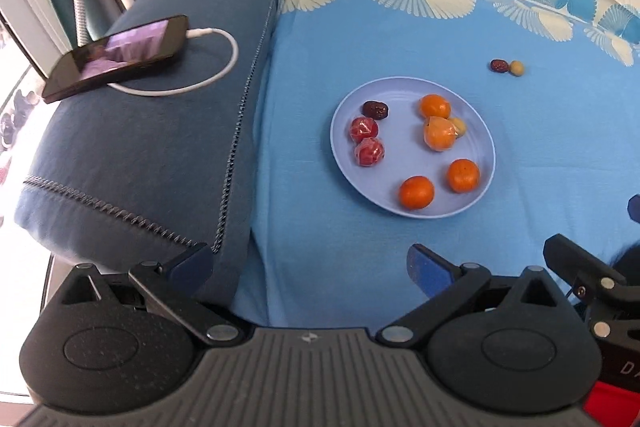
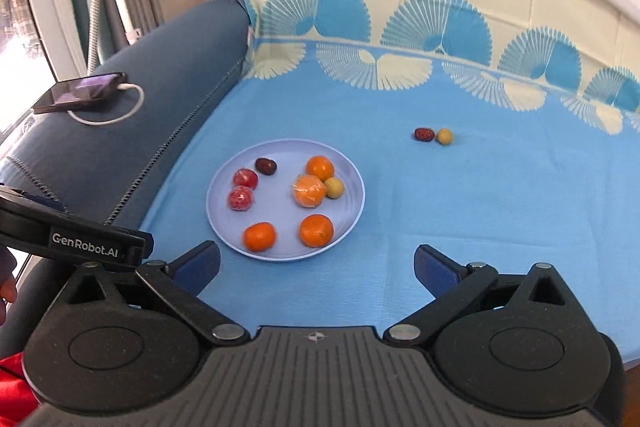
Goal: Organize fruits
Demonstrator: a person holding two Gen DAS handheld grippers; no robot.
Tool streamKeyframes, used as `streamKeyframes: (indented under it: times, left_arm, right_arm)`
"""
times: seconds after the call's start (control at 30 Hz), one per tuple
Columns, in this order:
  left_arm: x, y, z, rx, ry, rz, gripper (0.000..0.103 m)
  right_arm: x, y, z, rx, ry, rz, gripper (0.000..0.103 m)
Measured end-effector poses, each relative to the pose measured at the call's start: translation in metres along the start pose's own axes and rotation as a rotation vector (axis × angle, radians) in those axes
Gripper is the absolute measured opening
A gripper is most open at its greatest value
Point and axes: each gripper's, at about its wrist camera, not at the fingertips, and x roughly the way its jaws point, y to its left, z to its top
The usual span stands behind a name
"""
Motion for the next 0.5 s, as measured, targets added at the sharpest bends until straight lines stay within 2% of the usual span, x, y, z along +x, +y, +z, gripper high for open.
streamKeyframes:
  times: [0.23, 0.5]
  left_arm:
    - [-0.028, -0.004, -0.018, 0.006, -0.045, 0.001, 0.103]
    - [-0.042, -0.013, -0.028, 0.039, -0.076, -0.004, 0.103]
  right_arm:
    - [-0.03, 0.008, -0.01, -0.029, -0.066, 0.006, 0.102]
    - [-0.047, 0.008, -0.016, -0.029, -0.101, 0.002, 0.102]
